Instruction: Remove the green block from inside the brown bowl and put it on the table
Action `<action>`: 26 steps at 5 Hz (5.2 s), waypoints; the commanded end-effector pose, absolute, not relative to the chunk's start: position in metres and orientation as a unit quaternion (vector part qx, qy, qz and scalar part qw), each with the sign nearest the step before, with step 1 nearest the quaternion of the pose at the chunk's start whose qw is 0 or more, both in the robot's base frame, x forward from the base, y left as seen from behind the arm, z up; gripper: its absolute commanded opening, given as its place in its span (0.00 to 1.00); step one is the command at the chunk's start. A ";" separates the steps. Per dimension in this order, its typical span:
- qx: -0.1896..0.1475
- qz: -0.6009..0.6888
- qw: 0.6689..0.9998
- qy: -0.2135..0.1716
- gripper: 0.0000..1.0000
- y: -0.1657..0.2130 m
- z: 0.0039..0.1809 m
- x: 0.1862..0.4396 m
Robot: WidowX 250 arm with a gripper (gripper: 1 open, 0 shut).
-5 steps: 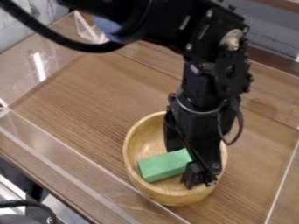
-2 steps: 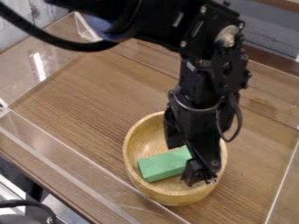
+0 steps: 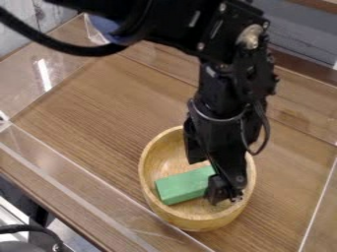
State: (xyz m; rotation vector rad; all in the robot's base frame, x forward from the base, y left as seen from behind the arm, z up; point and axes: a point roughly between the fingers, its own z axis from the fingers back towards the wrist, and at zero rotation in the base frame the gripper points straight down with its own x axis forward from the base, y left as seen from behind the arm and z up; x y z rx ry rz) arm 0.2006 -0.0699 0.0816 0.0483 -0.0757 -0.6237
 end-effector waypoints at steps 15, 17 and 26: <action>0.021 -0.266 0.962 -0.059 0.00 -0.052 0.091 0.214; 0.020 -0.265 0.962 -0.059 0.00 -0.052 0.093 0.213; 0.016 -0.259 0.964 -0.066 1.00 -0.051 0.085 0.214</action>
